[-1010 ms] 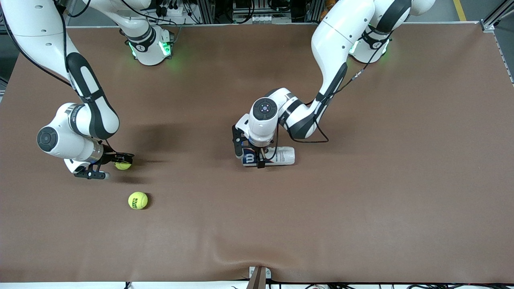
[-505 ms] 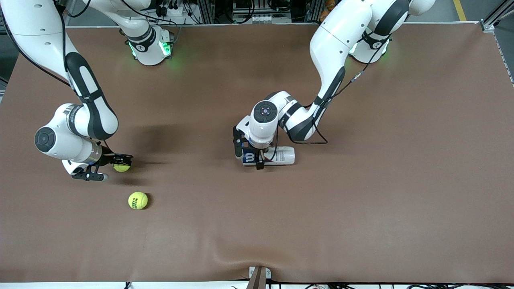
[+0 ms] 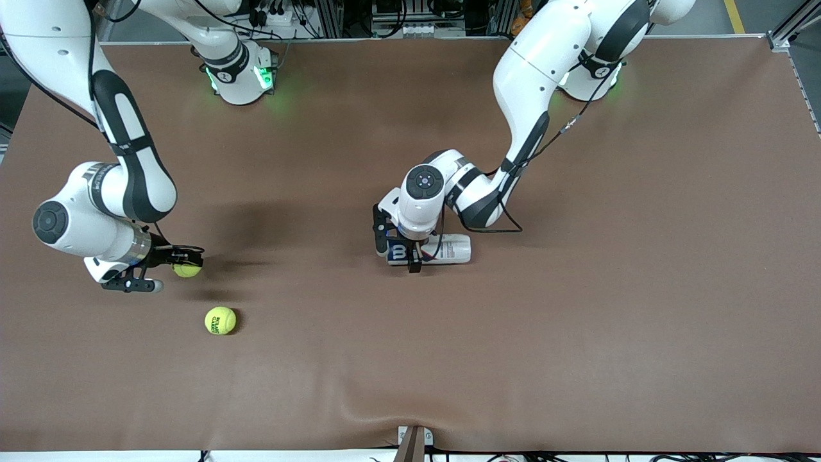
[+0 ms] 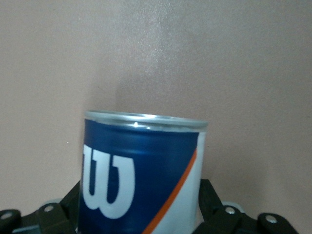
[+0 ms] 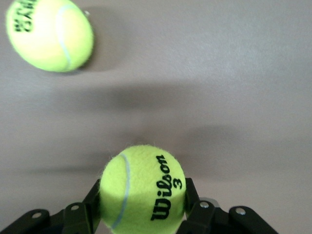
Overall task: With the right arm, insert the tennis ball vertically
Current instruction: 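Grasp the can with the left gripper while the right gripper grasps the ball, then lift the can upright with the left gripper, open end up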
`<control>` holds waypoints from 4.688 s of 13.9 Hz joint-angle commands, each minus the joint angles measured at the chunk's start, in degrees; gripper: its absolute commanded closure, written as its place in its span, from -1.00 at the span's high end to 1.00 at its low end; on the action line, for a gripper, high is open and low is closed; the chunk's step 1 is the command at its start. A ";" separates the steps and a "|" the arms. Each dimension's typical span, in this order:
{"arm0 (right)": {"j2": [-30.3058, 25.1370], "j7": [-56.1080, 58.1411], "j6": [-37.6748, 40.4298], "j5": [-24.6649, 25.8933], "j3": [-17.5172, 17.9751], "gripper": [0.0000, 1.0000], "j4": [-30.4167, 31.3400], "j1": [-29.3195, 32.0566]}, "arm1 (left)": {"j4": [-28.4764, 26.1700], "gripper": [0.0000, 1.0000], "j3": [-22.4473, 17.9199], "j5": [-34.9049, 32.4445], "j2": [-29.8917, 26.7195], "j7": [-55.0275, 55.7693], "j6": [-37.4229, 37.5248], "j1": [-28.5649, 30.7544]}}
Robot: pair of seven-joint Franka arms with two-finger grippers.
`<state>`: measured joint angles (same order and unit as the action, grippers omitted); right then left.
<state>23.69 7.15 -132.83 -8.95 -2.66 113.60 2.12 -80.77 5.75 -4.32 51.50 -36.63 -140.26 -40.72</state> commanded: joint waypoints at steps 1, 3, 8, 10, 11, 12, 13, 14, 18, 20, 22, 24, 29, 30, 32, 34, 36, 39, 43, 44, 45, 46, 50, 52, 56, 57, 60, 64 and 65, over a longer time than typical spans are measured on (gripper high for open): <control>-2.50 0.41 1.43 -1.42 0.02 -0.69 0.39 -1.59 | 1.67 0.73 -0.04 -0.87 1.24 -0.46 -0.45 -0.06; -3.20 -0.20 2.49 -1.51 0.11 -0.68 0.31 -2.38 | 1.67 0.72 -0.04 -0.96 1.15 -0.37 -0.45 -0.15; -4.70 -4.59 2.49 -1.42 0.02 -0.53 0.13 -5.20 | 1.67 0.45 -0.04 -0.96 0.89 -0.11 -0.45 -0.23; -5.14 -4.69 2.40 -1.42 0.11 -0.54 0.13 -5.55 | 1.67 0.44 -0.04 -0.87 0.27 0.68 -0.36 -0.59; -5.23 -4.69 2.40 -1.42 0.11 -0.59 0.04 -5.55 | 1.67 0.44 -0.04 -0.87 0.19 0.95 -0.28 -0.59; -5.67 -4.69 2.40 -1.42 0.11 -0.67 0.04 -5.73 | 1.67 0.44 -0.04 -0.87 -0.25 1.73 -0.28 -0.59; -5.84 -4.69 2.49 -1.42 0.11 -0.82 0.04 -6.16 | 1.67 0.44 -0.04 -0.87 -0.78 3.31 -0.28 -0.85; -6.19 -4.69 2.58 -1.42 0.11 -0.95 0.04 -6.60 | 1.67 0.44 -0.04 -0.87 -1.48 4.80 -0.28 -1.29; -6.46 -4.60 6.69 -1.42 0.11 -1.00 -2.14 -7.22 | 1.67 0.45 -0.04 -0.87 -5.61 15.85 -0.28 -1.38; -6.46 -5.30 11.08 -1.16 0.02 -1.00 -5.04 -7.57 | 1.67 0.45 -0.04 -0.96 -8.24 20.53 -0.28 -1.38; -6.46 -7.22 13.03 -0.02 -0.07 -1.00 -6.98 -8.36 | 1.67 0.45 -0.21 -0.96 -10.61 23.87 -0.36 -1.20; -6.55 -10.21 13.12 3.57 -0.07 -1.00 -7.43 -9.50 | 1.67 0.47 -0.56 -1.13 -12.90 30.18 -0.45 -1.38; -6.99 -12.86 13.48 6.14 -0.07 -1.00 -7.69 -10.74 | 1.67 0.47 -0.83 -1.92 -14.67 39.60 -7.02 -1.47; -7.07 -12.86 13.48 6.14 -0.07 -1.00 -7.69 -10.74 | 1.58 0.47 -0.92 -3.49 -14.67 41.80 -8.35 -1.90; -6.99 -12.86 13.39 6.14 -0.07 -1.00 -7.69 -10.74 | 1.49 0.47 -1.44 -9.71 -14.67 49.60 -9.15 -2.60; -7.08 -12.95 13.39 6.14 -0.07 -1.00 -7.69 -10.74 | 1.58 0.47 -1.53 -15.78 -14.49 59.00 -9.15 -4.01; -7.08 -12.95 13.30 6.14 -0.07 -1.00 -7.69 -10.74 | 1.58 0.47 -1.53 -20.71 -14.14 67.61 -9.15 -5.32; -7.08 -12.95 13.30 6.14 -0.07 -1.00 -7.69 -10.74 | 1.67 0.47 -2.59 -29.58 -13.44 81.24 -9.50 -7.79; -7.08 -12.95 13.30 6.14 -0.07 -1.00 -7.69 -10.74 | 1.67 0.49 -2.59 -43.89 -12.83 98.89 -9.94 -9.64; -7.08 -12.95 13.30 6.14 -0.07 -1.00 -7.61 -10.74 | 1.67 0.49 -2.59 -48.81 -12.39 103.99 -9.94 -9.90; -7.08 -12.95 13.30 6.14 -0.07 -1.00 -7.61 -10.74 | 1.67 0.49 -2.59 -54.34 -11.86 109.53 -9.94 -9.99; -7.08 -12.95 13.30 6.14 -0.07 -1.00 -7.69 -10.74 | 1.67 0.49 -2.50 -59.35 -11.51 114.71 -9.94 -10.17; -7.08 -12.95 13.30 6.14 -0.07 -1.00 -7.69 -10.74 | 1.58 0.49 -2.50 -73.35 -9.93 130.73 -9.86 -12.01; -7.08 -12.95 13.21 6.14 -0.07 -1.00 -7.69 -10.74 | 1.58 0.49 -2.50 -78.54 -9.49 137.32 -9.68 -12.62; -7.08 -12.95 13.21 6.14 -0.07 -1.00 -7.69 -10.74 | 1.58 0.54 -2.50 -94.87 -7.82 153.31 -6.18 -13.59; -7.08 -12.95 13.21 6.14 -0.07 -1.00 -7.69 -10.74 | 1.58 0.54 -2.50 -97.96 -7.20 156.31 -4.77 -13.68; -7.08 -12.95 13.12 6.14 -0.07 -1.00 -7.69 -10.74 | 1.49 0.53 -2.41 -104.13 -5.18 160.46 -0.46 -13.86; -7.08 -13.12 12.95 6.14 0.02 -1.00 -7.69 -10.91 | 1.58 0.53 -2.41 -106.16 -4.56 167.74 1.65 -15.17; -7.08 -13.47 12.95 6.14 0.02 -1.00 -7.69 -11.17 | 1.58 0.53 -2.50 -106.42 -4.04 170.20 2.88 -15.70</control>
<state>18.00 -4.57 -120.48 -3.54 -2.47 105.59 -8.27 -81.53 3.22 -107.03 45.58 128.03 -139.44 -55.39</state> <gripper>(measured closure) 0.326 0.233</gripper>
